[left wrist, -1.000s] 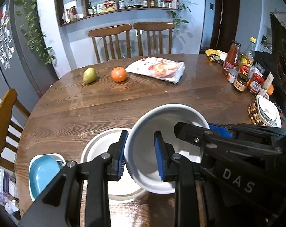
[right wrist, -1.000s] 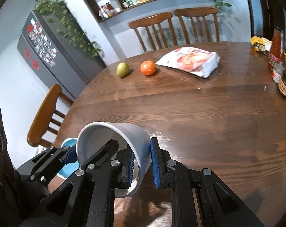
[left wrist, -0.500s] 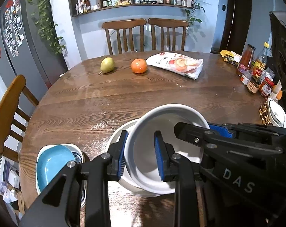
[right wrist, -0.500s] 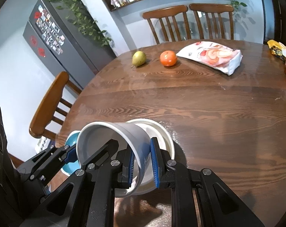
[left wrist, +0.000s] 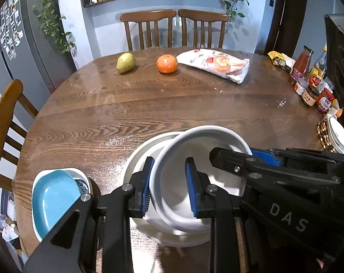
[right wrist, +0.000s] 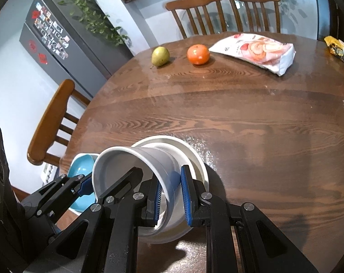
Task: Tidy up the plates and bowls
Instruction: 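Lower the ramekin into the smaller white bowl and open both tools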
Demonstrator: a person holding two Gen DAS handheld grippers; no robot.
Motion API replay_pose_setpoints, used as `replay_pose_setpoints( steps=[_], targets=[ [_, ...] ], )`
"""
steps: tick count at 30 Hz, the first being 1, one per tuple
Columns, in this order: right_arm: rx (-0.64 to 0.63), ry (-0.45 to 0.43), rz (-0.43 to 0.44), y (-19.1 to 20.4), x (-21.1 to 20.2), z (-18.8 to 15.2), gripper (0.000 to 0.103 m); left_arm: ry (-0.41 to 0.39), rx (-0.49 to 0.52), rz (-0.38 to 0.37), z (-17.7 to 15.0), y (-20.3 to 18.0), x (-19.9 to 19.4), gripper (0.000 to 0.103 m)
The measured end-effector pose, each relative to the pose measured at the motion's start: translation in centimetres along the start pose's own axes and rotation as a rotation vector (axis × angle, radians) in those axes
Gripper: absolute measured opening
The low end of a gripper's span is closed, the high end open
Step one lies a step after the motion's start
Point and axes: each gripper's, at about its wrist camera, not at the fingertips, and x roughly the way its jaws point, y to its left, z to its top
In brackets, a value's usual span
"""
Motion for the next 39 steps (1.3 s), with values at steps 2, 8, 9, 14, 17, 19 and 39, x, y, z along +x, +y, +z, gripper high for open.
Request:
replay_pose_setpoints(
  steps=[2,8,9,14,17,19,39],
  targets=[
    [0.002,0.012,-0.001,-0.2,0.5,0.0,0.019,0.011,-0.001,-0.002,0.0,0.1,0.4,0.024],
    [0.018,0.053,0.0,-0.6,2.1,0.1,0.019,0.063,-0.018,-0.006,-0.1,0.6,2.1,0.024],
    [0.022,0.059,0.0,-0.7,2.3,0.1,0.019,0.068,-0.018,-0.005,-0.1,0.6,2.2,0.024],
    [0.026,0.078,-0.001,-0.9,3.1,0.1,0.019,0.089,-0.021,-0.004,-0.1,0.7,3.0,0.024],
    [0.018,0.078,-0.007,-0.8,3.3,0.2,0.019,0.09,-0.022,-0.003,0.0,0.8,3.1,0.024],
    [0.009,0.078,-0.015,-0.7,3.4,0.3,0.019,0.091,-0.024,-0.006,0.0,0.8,3.2,0.024],
    [-0.049,0.028,-0.059,0.7,2.2,0.7,0.02,0.059,-0.05,0.003,0.1,1.5,2.0,0.033]
  ],
)
